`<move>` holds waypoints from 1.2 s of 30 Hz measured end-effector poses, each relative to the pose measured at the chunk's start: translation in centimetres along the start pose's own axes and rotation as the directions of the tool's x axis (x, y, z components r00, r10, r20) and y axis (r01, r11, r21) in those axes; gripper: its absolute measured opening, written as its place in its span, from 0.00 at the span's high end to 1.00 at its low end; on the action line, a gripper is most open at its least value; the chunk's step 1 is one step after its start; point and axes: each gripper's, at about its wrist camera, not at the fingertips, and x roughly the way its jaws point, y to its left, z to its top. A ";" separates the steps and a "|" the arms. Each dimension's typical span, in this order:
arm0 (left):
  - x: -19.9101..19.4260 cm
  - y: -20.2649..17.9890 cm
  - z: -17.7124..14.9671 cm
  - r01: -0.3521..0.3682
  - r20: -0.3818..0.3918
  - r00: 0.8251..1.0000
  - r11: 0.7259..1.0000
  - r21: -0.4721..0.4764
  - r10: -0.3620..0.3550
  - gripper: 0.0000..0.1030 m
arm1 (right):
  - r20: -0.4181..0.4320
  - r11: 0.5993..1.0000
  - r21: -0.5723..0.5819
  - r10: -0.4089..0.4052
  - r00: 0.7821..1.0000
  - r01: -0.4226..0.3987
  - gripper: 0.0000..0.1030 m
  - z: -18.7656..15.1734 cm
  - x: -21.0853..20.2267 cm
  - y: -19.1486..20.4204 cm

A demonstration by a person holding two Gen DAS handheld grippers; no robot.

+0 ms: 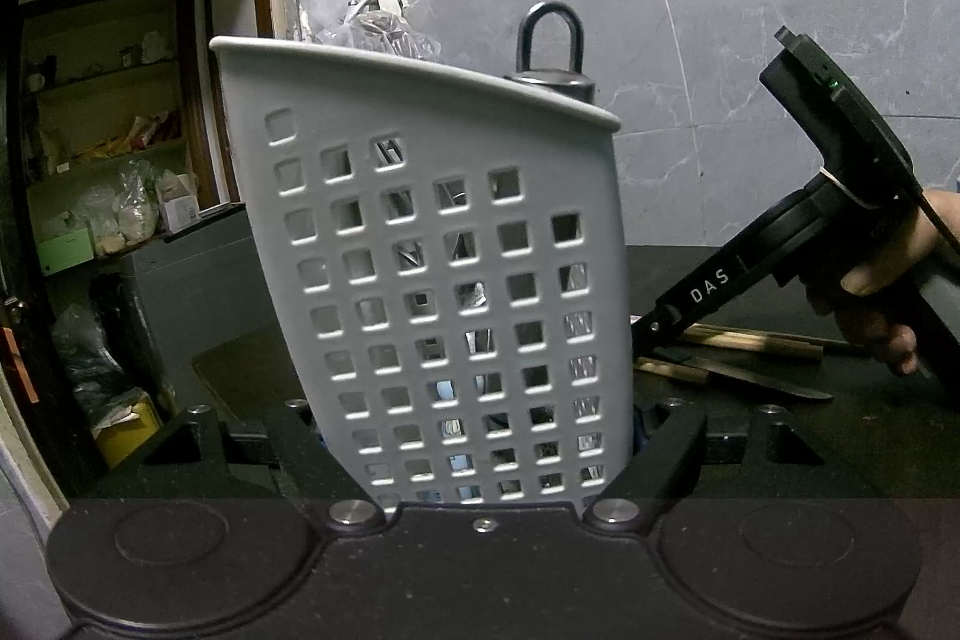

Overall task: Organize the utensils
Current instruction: 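Close the right tool on the green-handled knife's handle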

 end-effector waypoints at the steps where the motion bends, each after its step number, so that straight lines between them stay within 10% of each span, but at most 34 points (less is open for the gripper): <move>1: 0.0 0.0 0.0 0.000 0.000 1.000 1.000 0.001 0.000 0.23 | 0.001 1.000 0.001 -0.003 1.000 0.003 0.67 0.0 0.1 0.0; 12: 0.1 0.0 0.1 0.002 -0.002 1.000 1.000 0.001 -0.002 0.23 | -0.008 1.000 -0.017 -0.025 1.000 0.025 0.84 -1.1 -1.7 0.2; 36: 0.1 0.0 0.1 0.001 -0.003 1.000 1.000 0.002 -0.001 0.23 | -0.066 0.999 -0.031 0.010 0.998 -0.012 0.78 -7.5 -10.3 2.7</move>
